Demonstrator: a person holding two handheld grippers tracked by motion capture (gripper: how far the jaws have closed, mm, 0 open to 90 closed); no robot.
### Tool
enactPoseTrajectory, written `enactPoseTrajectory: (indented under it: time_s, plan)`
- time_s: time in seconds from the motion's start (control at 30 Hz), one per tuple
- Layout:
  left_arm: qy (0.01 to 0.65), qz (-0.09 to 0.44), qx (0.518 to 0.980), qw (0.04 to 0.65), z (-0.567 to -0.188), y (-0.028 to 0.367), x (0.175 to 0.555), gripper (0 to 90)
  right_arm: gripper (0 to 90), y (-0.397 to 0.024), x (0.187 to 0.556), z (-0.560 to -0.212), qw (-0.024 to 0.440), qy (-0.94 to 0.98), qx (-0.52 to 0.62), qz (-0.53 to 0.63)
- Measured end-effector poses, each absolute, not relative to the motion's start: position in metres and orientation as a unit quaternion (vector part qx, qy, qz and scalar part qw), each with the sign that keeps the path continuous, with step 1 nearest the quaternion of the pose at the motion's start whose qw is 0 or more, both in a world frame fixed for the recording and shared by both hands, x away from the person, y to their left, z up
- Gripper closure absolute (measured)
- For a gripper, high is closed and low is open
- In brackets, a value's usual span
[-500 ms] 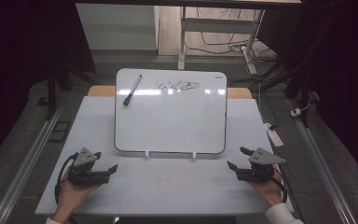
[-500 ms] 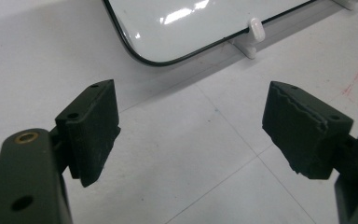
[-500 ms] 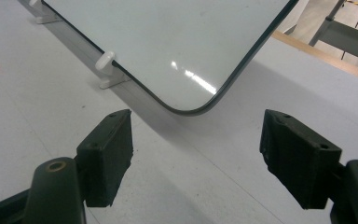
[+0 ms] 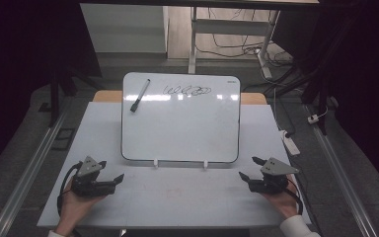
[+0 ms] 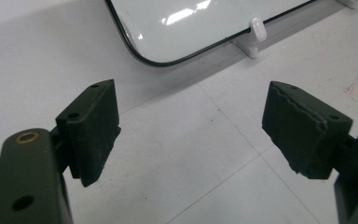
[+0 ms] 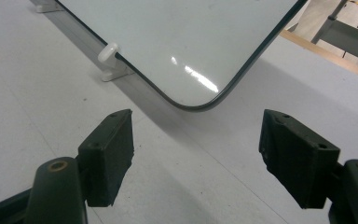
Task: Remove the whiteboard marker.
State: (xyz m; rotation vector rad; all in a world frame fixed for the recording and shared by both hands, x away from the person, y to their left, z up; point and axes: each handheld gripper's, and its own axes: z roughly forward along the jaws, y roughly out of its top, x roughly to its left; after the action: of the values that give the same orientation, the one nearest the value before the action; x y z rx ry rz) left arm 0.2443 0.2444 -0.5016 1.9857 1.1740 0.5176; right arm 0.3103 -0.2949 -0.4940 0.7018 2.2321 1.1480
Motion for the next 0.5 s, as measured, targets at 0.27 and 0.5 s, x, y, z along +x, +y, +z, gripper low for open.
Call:
enactPoseTrajectory:
  time_s: [0.27, 0.5]
  plan:
    - [0.454, 0.210, 0.776, 0.384, -0.489, 0.243, 0.249, 19.9, 26.3, -0.294, 0.311, -0.495, 0.262, 0.826, 0.261, 0.426]
    - [0.440, 0.214, 0.780, 0.391, -0.461, 0.234, 0.271, 20.2, 26.7, -0.293, 0.311, -0.495, 0.263, 0.827, 0.260, 0.424]
